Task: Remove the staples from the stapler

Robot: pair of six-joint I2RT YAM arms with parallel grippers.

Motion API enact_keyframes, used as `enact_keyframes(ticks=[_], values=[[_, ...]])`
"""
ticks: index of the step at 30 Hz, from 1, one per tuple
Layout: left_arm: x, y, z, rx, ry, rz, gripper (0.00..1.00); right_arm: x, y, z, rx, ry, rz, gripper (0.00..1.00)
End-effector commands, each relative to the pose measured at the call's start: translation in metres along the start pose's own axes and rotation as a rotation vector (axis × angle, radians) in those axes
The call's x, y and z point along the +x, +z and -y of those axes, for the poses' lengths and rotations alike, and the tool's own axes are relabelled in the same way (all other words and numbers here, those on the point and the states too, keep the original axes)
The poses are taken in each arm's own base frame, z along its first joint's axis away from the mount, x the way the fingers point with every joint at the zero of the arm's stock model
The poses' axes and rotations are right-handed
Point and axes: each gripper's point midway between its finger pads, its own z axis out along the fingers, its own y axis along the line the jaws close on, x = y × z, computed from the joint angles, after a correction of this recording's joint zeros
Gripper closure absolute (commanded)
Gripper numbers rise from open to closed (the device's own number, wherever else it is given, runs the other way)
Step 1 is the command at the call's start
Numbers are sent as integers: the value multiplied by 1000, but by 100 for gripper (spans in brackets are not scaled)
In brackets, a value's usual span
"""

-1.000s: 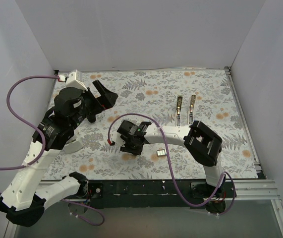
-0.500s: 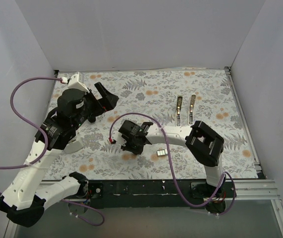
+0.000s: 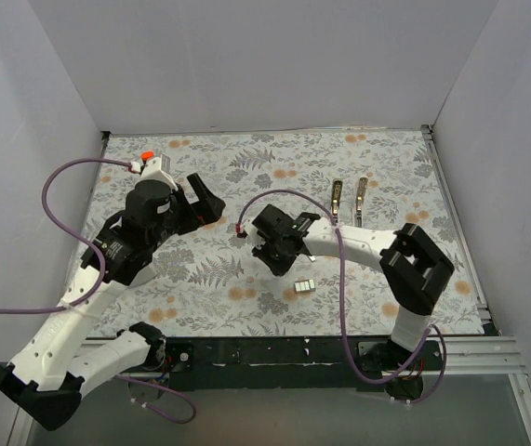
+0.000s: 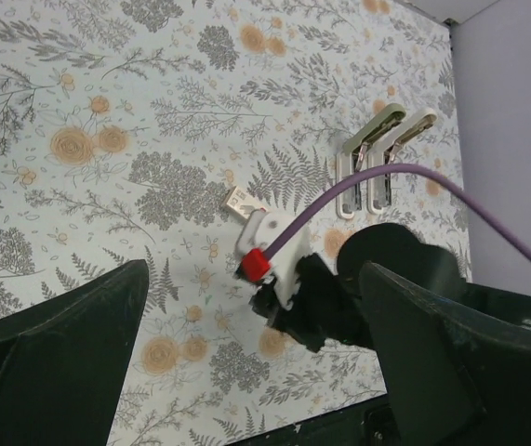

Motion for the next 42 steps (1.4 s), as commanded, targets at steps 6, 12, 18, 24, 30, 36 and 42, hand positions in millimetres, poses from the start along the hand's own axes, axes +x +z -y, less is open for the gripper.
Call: enact_keyframes(ticks=[6, 12, 18, 24, 30, 36, 42], values=[[28, 8, -8, 34, -18, -59, 2, 12, -48, 11, 59, 291, 67, 79], [71, 30, -11, 103, 20, -182, 2, 42, -55, 23, 176, 426, 50, 79], [106, 40, -17, 178, 85, -265, 2, 67, -52, 23, 205, 494, 38, 78], [141, 51, -39, 177, 150, -340, 2, 68, -55, 27, 240, 547, 87, 78], [147, 46, -32, 289, 186, -310, 2, 69, -50, 30, 259, 581, 75, 78], [148, 48, -32, 290, 193, -314, 2, 66, -49, 30, 268, 641, 83, 77], [146, 47, -31, 293, 191, -305, 2, 69, -46, 29, 276, 682, 83, 77]])
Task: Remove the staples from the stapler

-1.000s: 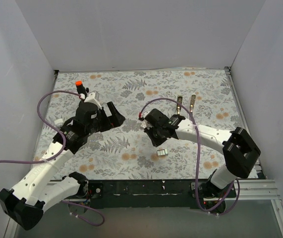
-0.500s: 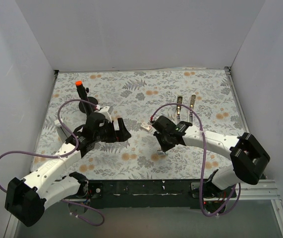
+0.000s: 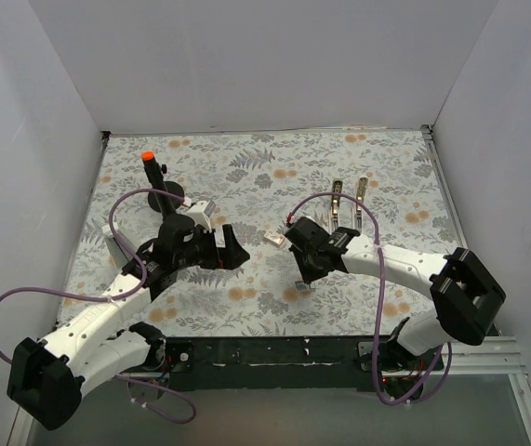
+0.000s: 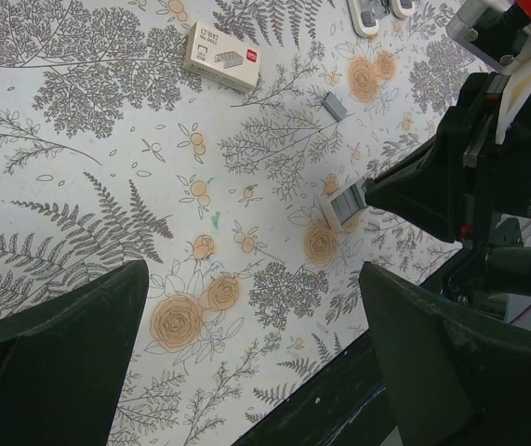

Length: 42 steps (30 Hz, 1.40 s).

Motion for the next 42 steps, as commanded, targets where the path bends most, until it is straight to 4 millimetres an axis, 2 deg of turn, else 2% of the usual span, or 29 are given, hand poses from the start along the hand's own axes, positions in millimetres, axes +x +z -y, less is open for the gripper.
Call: enact_keyframes(ticks=[1, 21, 42], values=[[-12, -5, 7, 28, 28, 46, 2, -5, 3, 0, 13, 57, 26, 77], [-16, -8, 3, 2, 27, 74, 2, 7, 14, 0, 47, 133, -2, 78], [-18, -10, 2, -7, 24, 90, 2, 2, 17, -2, 71, 141, 6, 78]])
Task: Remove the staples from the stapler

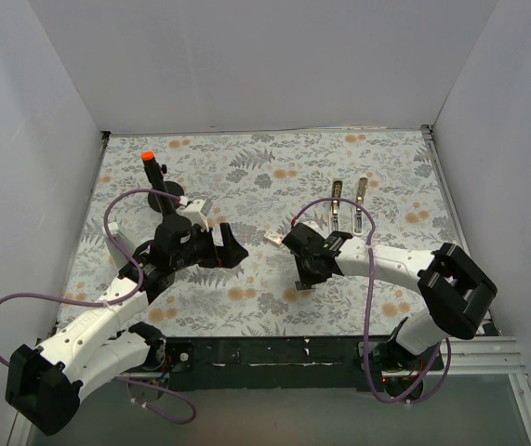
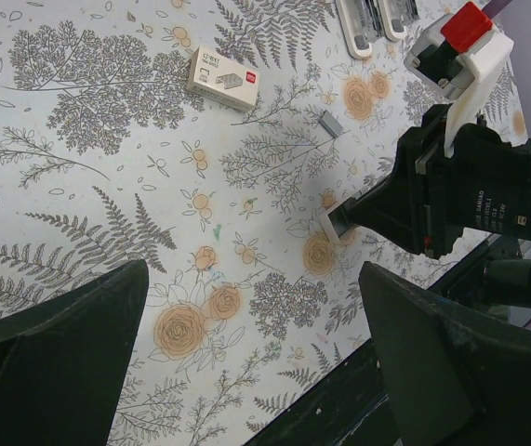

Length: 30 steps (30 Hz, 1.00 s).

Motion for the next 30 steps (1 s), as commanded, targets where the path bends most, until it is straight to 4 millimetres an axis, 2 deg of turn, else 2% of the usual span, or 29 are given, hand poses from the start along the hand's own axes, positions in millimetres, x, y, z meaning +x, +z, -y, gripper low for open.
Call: enact_keyframes(ticks=[1, 18, 30], values=[[-8, -4, -1, -6, 11, 39, 2, -12, -2, -6, 5, 13, 38, 78], [-9, -5, -1, -10, 11, 46, 2, -15, -3, -7, 13, 30, 45, 78], [-10, -5, -1, -12, 7, 46, 2, -18, -7, -8, 18, 43, 53, 73]])
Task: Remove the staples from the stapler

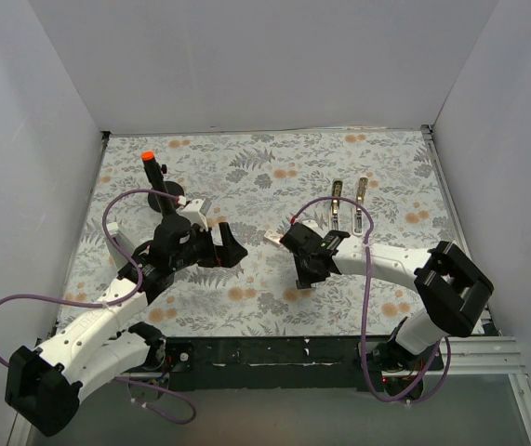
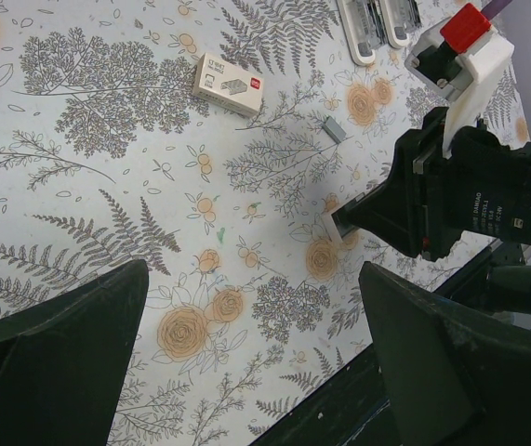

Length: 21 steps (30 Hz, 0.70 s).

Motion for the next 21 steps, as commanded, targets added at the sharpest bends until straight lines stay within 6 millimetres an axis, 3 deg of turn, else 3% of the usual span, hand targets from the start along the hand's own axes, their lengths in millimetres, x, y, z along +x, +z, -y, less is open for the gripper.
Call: enact_keyframes(ticks=[1, 14, 21], values=[[-6, -4, 0, -4, 5, 28, 2, -15, -9, -7, -5, 28, 45, 73], [-6, -4, 0, -4, 4, 31, 2, -23, -21, -5, 5, 28, 66, 73], [-10, -6, -3, -25, 5, 49, 2, -59, -30, 16, 75, 39, 134, 71]])
